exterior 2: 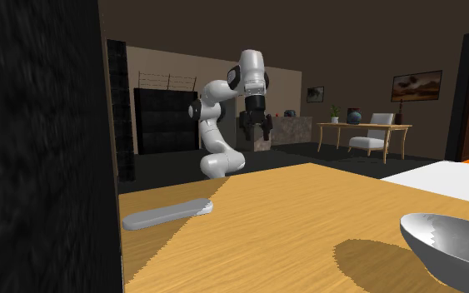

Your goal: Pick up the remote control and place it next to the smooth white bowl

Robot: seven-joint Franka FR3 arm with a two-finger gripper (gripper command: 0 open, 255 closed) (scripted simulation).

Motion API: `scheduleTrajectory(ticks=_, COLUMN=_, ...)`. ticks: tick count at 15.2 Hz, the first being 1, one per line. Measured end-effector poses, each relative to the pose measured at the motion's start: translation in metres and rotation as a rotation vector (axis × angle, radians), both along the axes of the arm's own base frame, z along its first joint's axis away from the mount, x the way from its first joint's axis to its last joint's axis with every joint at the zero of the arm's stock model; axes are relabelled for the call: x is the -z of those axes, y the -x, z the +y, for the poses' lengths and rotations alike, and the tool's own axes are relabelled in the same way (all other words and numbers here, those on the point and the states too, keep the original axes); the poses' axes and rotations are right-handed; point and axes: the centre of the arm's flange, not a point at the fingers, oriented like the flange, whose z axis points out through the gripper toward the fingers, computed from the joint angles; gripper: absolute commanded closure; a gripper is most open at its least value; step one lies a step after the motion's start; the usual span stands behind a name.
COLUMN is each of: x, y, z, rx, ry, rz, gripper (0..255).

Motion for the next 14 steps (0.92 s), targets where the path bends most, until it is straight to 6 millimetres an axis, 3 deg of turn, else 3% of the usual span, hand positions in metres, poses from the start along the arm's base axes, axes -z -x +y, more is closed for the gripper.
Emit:
scheduleTrajectory(ticks=2, x=0.002, y=0.002, z=-0.007, rx=-0.018, ry=0.001, rz=0.003, gripper=0)
scheduleTrajectory(ticks=4, x=0.007, y=0.007, z=-0.027, rx=-0.087, ry=0.004, rz=0.015, gripper=0)
scheduleTrajectory(ticks=9, x=0.022, y=0.013, z=-0.093, rx=-0.302, ry=0.017, rz=0.052, gripper=0)
scheduleTrajectory(ticks=14, x=0.039, y=0.005, z=-0.158, rx=-0.524, ry=0.029, rz=0.088, gripper=0)
